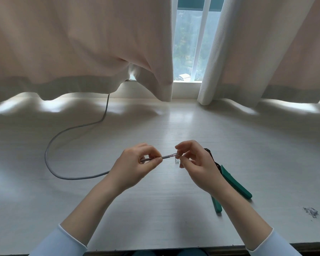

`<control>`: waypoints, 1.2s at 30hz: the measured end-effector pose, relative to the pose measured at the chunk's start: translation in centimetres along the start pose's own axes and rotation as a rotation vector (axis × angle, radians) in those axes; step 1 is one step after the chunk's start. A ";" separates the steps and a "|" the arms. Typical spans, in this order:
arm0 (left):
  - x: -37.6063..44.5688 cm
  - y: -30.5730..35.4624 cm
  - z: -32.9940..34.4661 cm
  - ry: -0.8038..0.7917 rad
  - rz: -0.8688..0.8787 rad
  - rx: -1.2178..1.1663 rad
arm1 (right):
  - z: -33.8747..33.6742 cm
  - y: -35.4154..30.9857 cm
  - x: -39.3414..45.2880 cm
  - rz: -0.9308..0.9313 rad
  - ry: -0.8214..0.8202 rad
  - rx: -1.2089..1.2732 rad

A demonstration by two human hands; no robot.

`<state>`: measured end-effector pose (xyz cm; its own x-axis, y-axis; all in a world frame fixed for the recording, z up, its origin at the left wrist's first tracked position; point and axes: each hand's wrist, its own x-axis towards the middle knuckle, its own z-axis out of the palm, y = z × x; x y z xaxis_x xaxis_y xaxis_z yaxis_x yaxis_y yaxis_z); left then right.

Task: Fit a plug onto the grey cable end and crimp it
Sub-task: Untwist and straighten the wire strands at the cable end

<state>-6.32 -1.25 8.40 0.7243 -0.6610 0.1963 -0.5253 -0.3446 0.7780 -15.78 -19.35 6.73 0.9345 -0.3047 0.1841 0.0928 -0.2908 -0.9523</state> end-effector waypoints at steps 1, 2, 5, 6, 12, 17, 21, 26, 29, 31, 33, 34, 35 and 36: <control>0.0 0.0 0.0 -0.001 0.000 0.004 | 0.0 0.0 0.0 -0.001 0.000 0.006; 0.0 -0.1 0.0 -0.002 0.001 0.008 | 0.0 0.1 -0.1 -0.002 0.001 0.010; -0.1 -0.1 0.0 -0.004 0.002 0.016 | 0.0 0.2 -0.3 0.001 -0.010 0.009; -0.1 -0.2 0.1 -0.004 0.002 0.021 | 0.0 0.2 -0.3 0.003 -0.017 0.009; -0.2 -0.4 0.1 -0.004 -0.002 0.028 | 0.0 0.0 -0.6 0.006 -0.056 0.004; -0.3 -0.4 0.2 -0.020 0.001 0.031 | 0.5 -0.2 -0.6 -0.028 -0.067 -0.058; -0.4 -0.3 0.3 -0.025 0.002 0.024 | 0.9 -0.2 -0.5 -0.037 -0.038 -0.092; -0.5 -0.2 0.6 -0.011 0.015 0.035 | 1.0 -0.1 -0.3 -0.035 -0.019 -0.118; -0.6 -0.1 0.7 0.002 0.027 0.073 | 1.1 -0.2 -0.2 -0.057 -0.008 -0.153; -0.7 0.0 0.8 0.010 0.035 0.108 | 1.1 -0.3 -0.2 -0.060 -0.005 -0.170; -0.8 0.1 0.8 0.019 0.042 0.140 | 1.2 -0.3 -0.2 -0.060 0.001 -0.179; -0.8 0.2 0.8 0.026 0.052 0.158 | 1.2 -0.3 -0.2 -0.059 0.004 -0.181; -0.9 0.3 0.8 0.034 0.062 0.175 | 1.2 -0.3 -0.2 -0.058 0.006 -0.181; -0.9 0.4 0.8 0.043 0.072 0.188 | 1.2 -0.3 -0.2 -0.059 0.006 -0.182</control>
<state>-7.52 -1.35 8.03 0.6984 -0.6606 0.2754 -0.6472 -0.4185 0.6372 -15.61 -18.07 6.65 0.9271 -0.2880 0.2400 0.0827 -0.4674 -0.8801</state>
